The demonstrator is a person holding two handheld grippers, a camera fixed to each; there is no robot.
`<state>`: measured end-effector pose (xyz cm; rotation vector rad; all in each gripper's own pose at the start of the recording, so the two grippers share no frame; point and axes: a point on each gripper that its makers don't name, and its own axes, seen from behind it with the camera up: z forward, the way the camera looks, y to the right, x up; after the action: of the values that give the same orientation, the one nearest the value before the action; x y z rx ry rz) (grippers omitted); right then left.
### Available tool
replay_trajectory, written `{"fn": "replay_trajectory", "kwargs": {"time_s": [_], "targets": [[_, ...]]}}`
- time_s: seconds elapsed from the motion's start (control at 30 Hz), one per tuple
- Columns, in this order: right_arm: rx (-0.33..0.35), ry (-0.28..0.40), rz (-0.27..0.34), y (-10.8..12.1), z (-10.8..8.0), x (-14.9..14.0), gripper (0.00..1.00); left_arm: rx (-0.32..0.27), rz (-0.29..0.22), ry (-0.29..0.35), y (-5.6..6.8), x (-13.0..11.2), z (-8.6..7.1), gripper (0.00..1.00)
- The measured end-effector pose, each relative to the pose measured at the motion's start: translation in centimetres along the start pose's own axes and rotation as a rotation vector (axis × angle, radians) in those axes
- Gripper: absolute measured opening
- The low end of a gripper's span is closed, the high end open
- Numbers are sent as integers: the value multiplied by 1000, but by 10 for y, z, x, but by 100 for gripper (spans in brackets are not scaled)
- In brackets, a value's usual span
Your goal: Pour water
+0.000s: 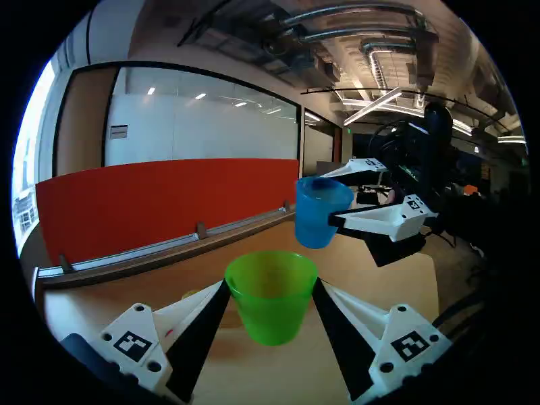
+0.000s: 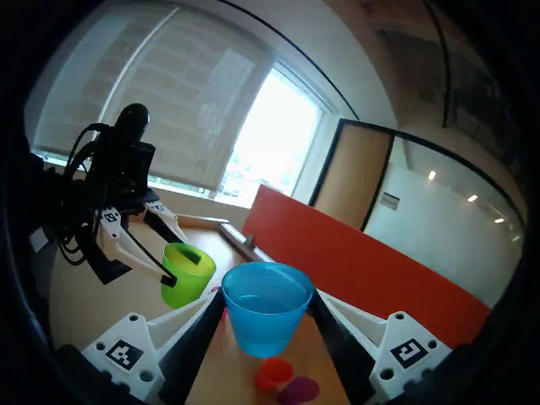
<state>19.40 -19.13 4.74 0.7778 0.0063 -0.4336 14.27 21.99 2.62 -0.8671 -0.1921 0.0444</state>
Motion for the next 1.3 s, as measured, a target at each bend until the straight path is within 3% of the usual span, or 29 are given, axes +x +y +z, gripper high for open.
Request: {"fn": "replay_trajectory", "kwargs": {"time_s": [0.57,0.97,1.3], "targets": [[12,10,-144,-1,15,20,92,-29,7,8,18,2,0,87],[16,0,-257,-4,26,27,91,-47,0,5,24,-2,4,87],[21,-8,-317,-4,33,27,91,-64,15,-1,33,-7,7,87]]}}
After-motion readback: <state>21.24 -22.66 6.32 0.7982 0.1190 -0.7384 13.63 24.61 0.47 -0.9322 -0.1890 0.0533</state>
